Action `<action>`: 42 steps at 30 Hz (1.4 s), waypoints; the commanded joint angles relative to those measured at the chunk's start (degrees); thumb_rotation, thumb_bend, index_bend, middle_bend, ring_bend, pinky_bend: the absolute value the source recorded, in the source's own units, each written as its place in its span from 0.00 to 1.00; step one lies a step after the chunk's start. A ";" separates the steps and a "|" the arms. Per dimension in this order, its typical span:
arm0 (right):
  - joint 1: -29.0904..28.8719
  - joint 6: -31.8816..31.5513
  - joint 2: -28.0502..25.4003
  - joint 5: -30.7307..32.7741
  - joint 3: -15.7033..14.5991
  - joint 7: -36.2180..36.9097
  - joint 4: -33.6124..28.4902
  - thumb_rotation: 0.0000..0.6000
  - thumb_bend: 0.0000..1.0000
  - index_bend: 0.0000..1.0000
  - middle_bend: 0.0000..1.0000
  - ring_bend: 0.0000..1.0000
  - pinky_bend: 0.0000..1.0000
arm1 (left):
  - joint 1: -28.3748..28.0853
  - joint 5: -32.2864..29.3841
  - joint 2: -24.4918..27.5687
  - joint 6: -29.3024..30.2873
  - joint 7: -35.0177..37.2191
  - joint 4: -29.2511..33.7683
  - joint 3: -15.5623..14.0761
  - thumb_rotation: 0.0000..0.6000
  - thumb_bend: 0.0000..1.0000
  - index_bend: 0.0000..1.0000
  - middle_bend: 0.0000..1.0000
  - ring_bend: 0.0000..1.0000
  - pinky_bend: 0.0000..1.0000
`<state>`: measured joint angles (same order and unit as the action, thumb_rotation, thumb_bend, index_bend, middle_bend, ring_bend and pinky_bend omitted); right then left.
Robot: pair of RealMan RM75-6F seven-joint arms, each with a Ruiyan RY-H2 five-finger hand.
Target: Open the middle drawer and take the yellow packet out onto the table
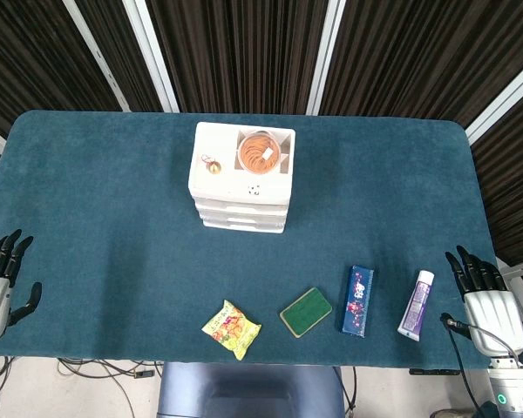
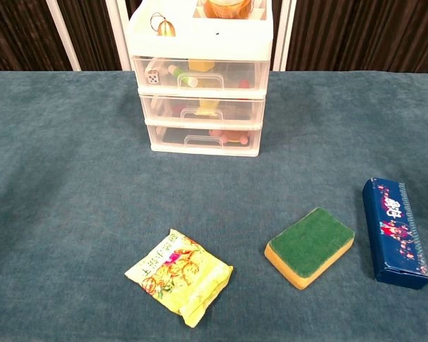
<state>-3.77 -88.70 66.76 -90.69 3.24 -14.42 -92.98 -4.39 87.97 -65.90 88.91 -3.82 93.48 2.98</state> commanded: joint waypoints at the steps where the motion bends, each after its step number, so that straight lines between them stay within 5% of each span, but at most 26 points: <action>1: -0.03 -0.95 0.72 -0.74 0.28 -0.22 0.91 1.00 0.05 0.00 0.03 0.12 0.17 | 0.05 -0.06 0.01 0.00 -0.07 0.04 -0.02 1.00 0.44 0.05 0.00 0.00 0.00; 31: 0.02 -0.38 -0.06 -1.46 -0.63 5.88 0.94 1.00 0.06 0.00 0.04 0.13 0.17 | 0.57 0.49 0.04 0.87 0.27 0.16 -0.22 1.00 0.44 0.05 0.00 0.00 0.00; 34: -0.96 2.61 -0.91 -1.23 -1.54 12.00 -0.06 1.00 0.10 0.00 0.14 0.27 0.32 | 0.56 0.38 0.03 0.74 0.35 0.15 -0.23 1.00 0.44 0.05 0.00 0.00 0.00; 37: -2.32 4.36 -1.39 -2.91 -2.49 24.48 -0.24 1.00 0.13 0.00 0.27 0.41 0.53 | 0.54 0.31 0.02 0.68 0.36 0.21 -0.20 1.00 0.44 0.05 0.00 0.00 0.00; 42: -4.97 8.38 -2.52 -5.47 -4.89 45.15 0.35 1.00 0.17 0.00 0.36 0.54 0.74 | 0.52 -0.06 0.22 0.05 0.92 0.75 -0.37 1.00 0.44 0.05 0.00 0.00 0.00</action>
<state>-5.98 -84.57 65.56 -93.57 0.78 14.15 -92.73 -3.88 87.97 -65.72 89.04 -2.97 94.17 2.64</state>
